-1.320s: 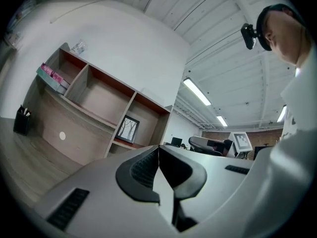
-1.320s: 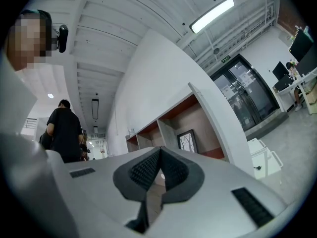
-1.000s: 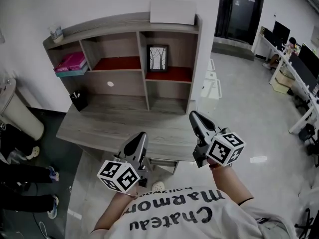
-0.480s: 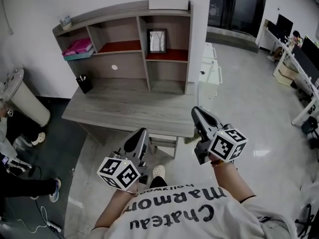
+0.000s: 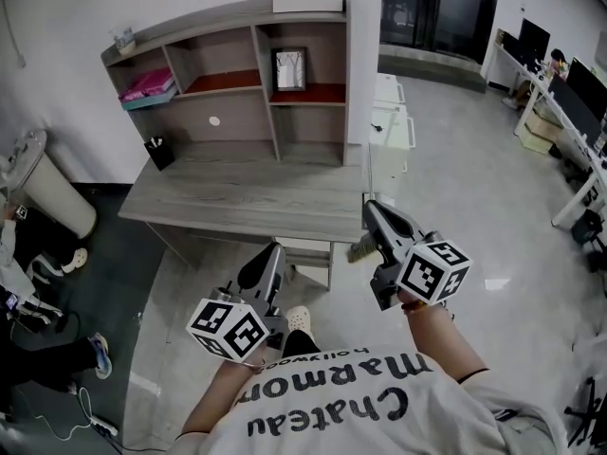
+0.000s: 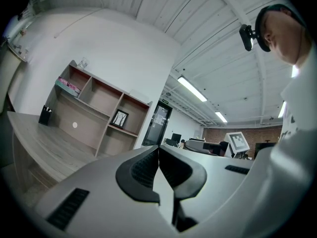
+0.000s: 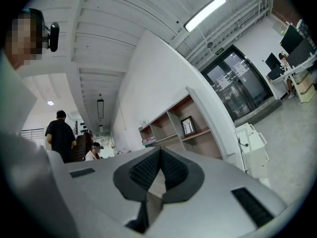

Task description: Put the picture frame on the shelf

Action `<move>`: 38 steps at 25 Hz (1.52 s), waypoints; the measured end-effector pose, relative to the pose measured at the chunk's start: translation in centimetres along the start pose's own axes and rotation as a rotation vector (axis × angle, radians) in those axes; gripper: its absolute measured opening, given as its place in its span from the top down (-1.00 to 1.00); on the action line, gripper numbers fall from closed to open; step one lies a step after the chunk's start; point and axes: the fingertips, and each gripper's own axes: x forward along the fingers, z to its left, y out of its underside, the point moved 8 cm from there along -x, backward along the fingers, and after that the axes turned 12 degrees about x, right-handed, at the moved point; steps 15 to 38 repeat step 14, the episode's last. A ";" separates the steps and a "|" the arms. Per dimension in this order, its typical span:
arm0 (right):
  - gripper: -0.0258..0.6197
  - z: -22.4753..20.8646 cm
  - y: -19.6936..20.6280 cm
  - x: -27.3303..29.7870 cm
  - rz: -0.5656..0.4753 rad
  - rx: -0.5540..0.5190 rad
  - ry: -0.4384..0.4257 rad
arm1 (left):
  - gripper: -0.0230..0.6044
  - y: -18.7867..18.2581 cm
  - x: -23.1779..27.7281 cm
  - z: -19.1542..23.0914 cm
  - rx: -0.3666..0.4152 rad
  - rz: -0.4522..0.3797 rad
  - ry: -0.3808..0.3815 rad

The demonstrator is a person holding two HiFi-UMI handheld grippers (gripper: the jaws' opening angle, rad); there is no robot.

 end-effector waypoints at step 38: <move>0.90 0.4 1.0 -1.9 0.047 -0.013 0.012 | 0.87 0.8 -1.4 -2.1 -0.012 0.000 0.007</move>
